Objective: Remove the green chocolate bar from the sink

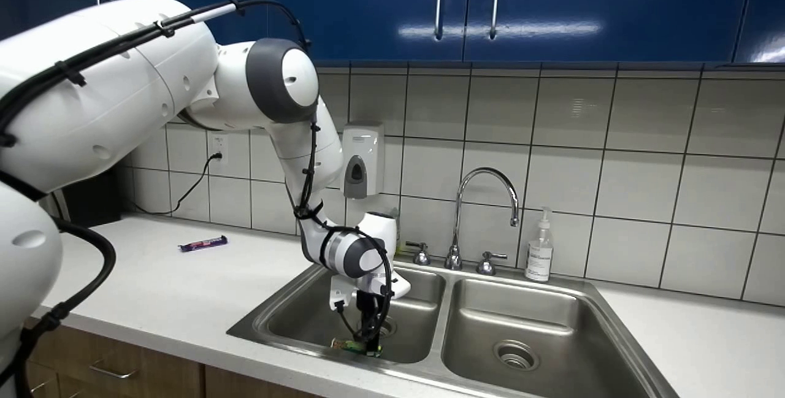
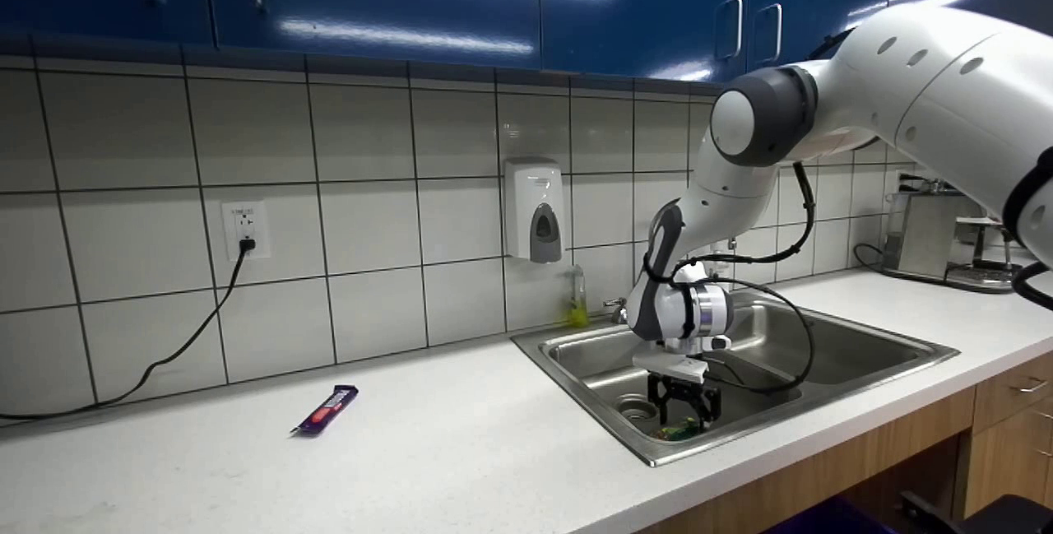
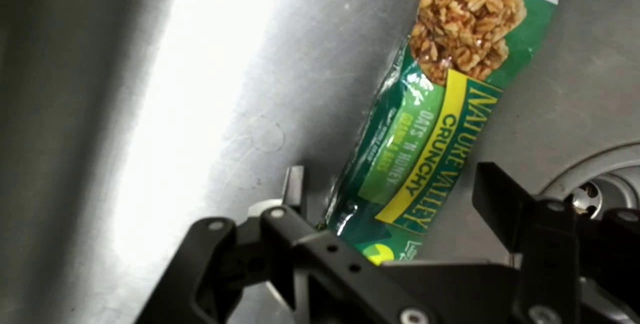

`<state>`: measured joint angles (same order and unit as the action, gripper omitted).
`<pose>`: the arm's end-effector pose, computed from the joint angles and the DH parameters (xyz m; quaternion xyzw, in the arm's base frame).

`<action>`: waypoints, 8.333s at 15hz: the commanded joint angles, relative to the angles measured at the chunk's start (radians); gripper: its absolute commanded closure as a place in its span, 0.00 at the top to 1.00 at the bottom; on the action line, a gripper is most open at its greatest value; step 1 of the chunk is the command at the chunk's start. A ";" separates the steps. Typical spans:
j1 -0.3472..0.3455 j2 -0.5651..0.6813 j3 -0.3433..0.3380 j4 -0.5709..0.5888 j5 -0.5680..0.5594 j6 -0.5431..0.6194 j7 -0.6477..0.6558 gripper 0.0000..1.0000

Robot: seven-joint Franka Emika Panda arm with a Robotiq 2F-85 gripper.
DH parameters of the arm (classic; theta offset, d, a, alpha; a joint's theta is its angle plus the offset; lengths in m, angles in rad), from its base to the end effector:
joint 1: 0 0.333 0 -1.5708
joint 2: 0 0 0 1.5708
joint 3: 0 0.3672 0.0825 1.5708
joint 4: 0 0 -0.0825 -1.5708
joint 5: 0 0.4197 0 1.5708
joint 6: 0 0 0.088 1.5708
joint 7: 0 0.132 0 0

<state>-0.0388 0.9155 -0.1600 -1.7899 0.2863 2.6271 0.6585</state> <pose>0.6602 -0.1352 0.0143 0.8641 -0.5025 -0.0274 0.0043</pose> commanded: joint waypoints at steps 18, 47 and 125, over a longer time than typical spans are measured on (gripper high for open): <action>0.033 -0.024 -0.044 0.031 -0.020 -0.020 0.021 0.18; 0.038 -0.379 0.061 -0.160 -0.230 -0.180 -0.512 0.18; 0.157 -0.622 0.345 -0.367 -0.294 -0.217 -0.900 1.00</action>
<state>0.1436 0.4003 0.1925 -2.0617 -0.0192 2.4234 -0.2474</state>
